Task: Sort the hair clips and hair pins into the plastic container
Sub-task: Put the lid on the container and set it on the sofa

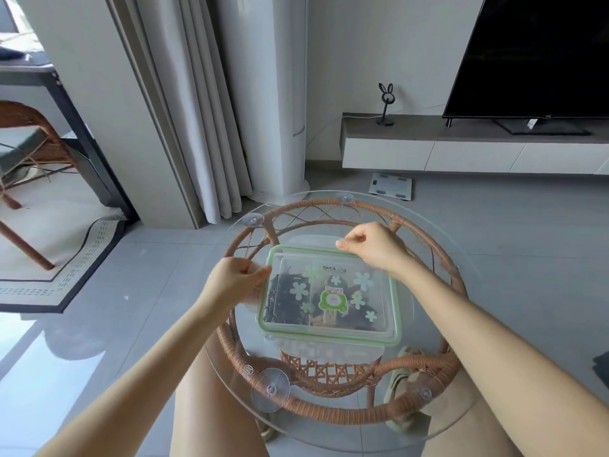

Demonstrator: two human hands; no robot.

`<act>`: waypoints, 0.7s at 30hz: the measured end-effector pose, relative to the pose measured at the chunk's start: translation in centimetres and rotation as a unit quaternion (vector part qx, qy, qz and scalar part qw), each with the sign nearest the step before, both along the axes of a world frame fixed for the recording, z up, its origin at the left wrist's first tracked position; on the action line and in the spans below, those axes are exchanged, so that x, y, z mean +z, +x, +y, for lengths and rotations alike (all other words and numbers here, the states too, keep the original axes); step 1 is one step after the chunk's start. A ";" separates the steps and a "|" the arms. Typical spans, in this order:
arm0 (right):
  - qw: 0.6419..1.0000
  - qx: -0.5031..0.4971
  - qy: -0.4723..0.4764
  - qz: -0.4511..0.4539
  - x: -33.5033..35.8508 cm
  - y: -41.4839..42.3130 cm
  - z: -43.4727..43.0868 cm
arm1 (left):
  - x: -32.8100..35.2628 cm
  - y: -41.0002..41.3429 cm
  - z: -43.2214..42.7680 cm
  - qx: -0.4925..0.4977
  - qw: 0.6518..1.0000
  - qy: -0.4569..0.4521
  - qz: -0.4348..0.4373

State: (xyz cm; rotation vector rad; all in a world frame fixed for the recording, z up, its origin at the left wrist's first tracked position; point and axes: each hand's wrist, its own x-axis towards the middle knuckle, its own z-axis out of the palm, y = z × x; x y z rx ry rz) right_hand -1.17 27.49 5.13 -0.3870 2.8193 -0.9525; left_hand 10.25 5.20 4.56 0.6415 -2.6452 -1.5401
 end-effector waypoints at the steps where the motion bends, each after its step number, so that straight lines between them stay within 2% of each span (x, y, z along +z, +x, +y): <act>1: 0.999 -0.011 0.023 0.020 -0.3 0.0 -0.4 | -0.3 -0.2 0.0 0.011 1.000 -0.025 0.000; 4: 0.997 -0.028 0.054 0.050 -1.3 -0.1 -0.9 | -0.7 -1.0 0.1 0.014 0.998 -0.068 -0.008; 9: 0.997 -0.040 0.042 0.060 -2.4 -0.3 -1.1 | -0.8 -1.6 0.0 0.009 0.992 -0.118 -0.037; 15: 0.995 -0.037 0.055 0.069 -2.8 -0.4 -1.4 | -1.2 -2.0 -0.5 0.014 0.995 -0.077 -0.061; 21: 0.994 -0.041 0.059 0.083 -3.0 -0.4 -1.5 | -1.1 -2.1 -0.6 0.035 0.998 0.003 -0.060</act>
